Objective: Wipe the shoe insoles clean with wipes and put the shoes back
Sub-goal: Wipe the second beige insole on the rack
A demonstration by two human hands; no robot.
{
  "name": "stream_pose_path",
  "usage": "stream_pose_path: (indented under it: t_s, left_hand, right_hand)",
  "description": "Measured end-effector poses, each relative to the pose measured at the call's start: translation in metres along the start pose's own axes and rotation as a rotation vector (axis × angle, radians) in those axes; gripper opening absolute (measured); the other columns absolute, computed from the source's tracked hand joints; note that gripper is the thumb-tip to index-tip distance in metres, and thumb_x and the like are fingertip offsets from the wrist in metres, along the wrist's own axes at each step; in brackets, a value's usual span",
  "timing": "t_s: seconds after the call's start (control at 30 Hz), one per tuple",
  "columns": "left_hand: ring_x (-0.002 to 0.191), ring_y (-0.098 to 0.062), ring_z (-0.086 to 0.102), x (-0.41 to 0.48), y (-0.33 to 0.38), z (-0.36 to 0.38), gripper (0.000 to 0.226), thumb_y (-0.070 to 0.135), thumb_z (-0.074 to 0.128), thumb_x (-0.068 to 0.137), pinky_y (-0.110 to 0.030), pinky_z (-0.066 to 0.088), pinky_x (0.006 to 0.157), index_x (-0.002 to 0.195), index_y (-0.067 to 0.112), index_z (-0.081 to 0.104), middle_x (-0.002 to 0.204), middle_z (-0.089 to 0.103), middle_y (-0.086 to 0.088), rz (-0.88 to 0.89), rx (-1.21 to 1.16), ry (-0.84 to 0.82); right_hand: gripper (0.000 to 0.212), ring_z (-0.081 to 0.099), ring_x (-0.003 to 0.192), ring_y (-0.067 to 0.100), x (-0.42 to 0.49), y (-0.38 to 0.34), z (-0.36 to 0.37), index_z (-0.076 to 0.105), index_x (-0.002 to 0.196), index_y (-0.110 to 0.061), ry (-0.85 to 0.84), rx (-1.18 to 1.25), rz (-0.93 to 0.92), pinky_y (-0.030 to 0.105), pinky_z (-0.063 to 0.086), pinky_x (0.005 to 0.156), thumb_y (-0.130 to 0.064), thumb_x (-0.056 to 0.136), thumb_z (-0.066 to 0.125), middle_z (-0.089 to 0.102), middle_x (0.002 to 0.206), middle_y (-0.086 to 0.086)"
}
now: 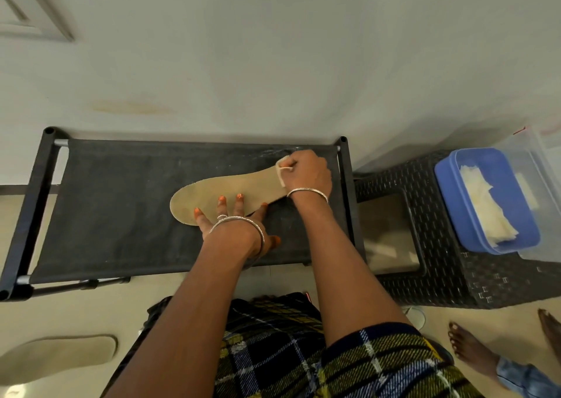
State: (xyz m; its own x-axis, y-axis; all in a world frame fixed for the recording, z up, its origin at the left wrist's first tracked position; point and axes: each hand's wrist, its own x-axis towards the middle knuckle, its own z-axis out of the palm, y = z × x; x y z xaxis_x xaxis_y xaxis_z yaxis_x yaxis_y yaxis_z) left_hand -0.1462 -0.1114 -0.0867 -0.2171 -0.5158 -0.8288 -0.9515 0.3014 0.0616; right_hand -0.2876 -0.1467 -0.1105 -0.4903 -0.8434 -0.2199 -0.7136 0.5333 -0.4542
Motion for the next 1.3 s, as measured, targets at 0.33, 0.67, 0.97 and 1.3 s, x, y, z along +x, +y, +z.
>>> stream_pose_path:
  t_s: [0.33,0.67,0.97,1.3]
  left_hand:
    - [0.145,-0.032,-0.023,0.0,0.013,0.001,0.08,0.07,0.033,0.092,-0.069,-0.008,0.11,0.153,0.038,-0.008,0.159,-0.026,-0.001,-0.028,0.009,0.047]
    - [0.148,-0.033,-0.011,-0.006,0.042,-0.007,0.07,0.059,0.037,0.097,-0.063,0.0,0.115,0.153,0.02,0.022,0.163,-0.009,-0.006,-0.112,-0.031,0.171]
    - [0.121,-0.03,0.048,0.008,0.053,-0.005,0.037,0.039,0.056,0.095,-0.042,0.04,0.096,0.126,0.018,0.053,0.127,0.053,-0.007,-0.105,-0.124,0.651]
    - [0.094,-0.025,0.059,0.038,0.048,0.006,0.012,0.028,0.063,0.091,-0.036,0.042,0.077,0.1,0.021,0.068,0.104,0.063,-0.003,-0.023,-0.046,0.9]
  right_hand:
    - [0.019,0.07,0.092,0.025,0.001,0.027,-0.007,0.079,0.091,-0.028,-0.051,0.071,0.009,0.03,0.056,0.082,-0.013,0.083,0.07,0.076,0.099,0.0]
    - [0.013,0.068,0.098,0.028,-0.001,0.043,-0.015,0.08,0.093,-0.017,-0.079,0.091,0.197,0.031,0.054,0.081,-0.02,0.081,0.076,0.074,0.101,0.006]
    - [0.032,0.07,0.082,0.022,-0.011,0.051,-0.046,0.07,0.049,-0.034,0.102,0.519,0.41,0.041,0.06,0.082,-0.012,0.071,0.075,0.07,0.066,-0.013]
    - [0.012,0.059,0.056,0.009,-0.013,0.035,-0.073,0.077,0.088,-0.006,0.226,0.995,0.421,0.018,0.049,0.054,-0.004,0.077,0.077,0.069,0.068,0.004]
